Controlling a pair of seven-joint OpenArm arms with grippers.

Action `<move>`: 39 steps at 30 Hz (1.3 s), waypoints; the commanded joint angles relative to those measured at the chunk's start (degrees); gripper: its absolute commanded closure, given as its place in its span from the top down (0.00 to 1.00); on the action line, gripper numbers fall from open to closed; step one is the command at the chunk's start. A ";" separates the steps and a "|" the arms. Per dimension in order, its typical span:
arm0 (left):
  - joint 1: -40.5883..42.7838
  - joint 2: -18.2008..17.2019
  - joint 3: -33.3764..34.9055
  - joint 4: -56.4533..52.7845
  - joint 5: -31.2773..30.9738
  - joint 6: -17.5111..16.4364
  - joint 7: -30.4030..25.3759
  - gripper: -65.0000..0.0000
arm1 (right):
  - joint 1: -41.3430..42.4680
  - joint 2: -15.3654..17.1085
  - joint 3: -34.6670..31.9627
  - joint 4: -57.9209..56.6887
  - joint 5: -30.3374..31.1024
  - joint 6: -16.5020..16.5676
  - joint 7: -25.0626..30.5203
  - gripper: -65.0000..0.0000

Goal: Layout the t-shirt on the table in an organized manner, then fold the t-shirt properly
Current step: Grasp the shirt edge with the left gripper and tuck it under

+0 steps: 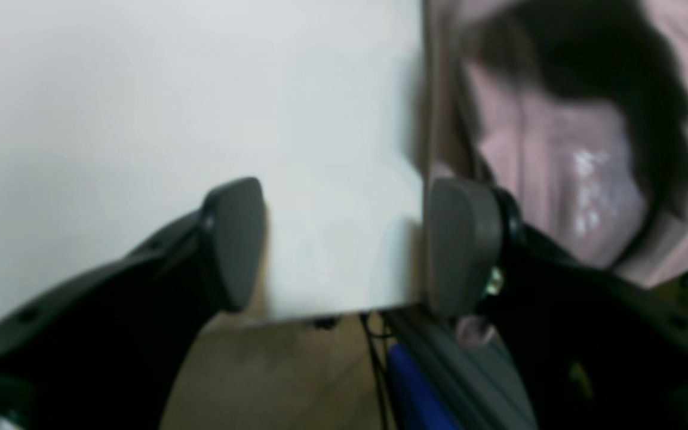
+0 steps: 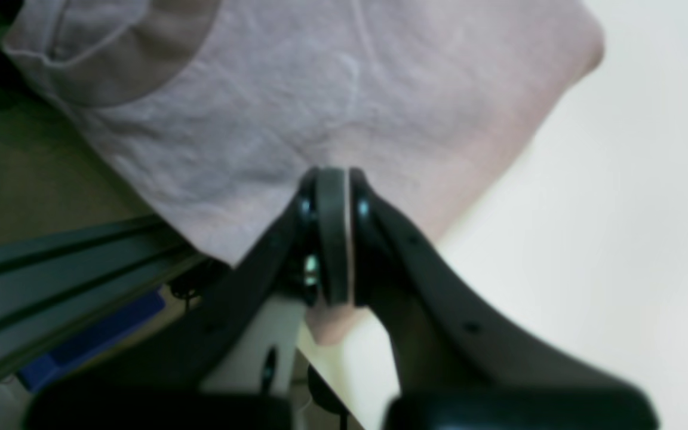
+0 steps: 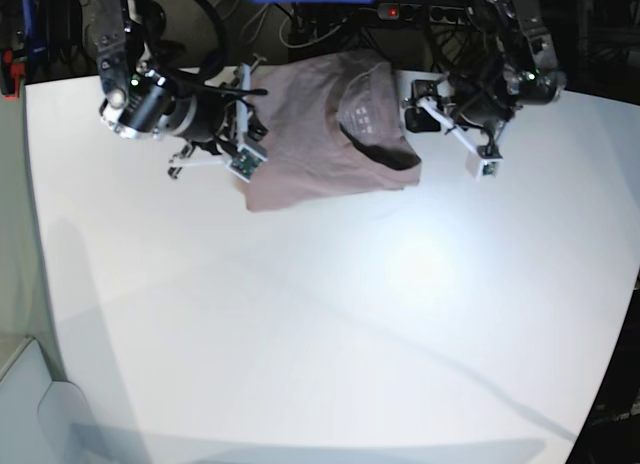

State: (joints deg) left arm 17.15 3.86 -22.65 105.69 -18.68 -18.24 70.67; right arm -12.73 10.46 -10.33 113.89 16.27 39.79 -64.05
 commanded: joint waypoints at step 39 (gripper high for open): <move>-3.92 0.49 10.74 -16.33 -0.71 -0.35 -11.47 0.00 | 1.70 1.37 0.17 0.80 0.39 0.21 0.80 0.00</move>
State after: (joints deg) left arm 12.38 4.45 -12.12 89.52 -22.98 -19.75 55.31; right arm -11.64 11.57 -10.28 113.82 15.90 39.79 -64.25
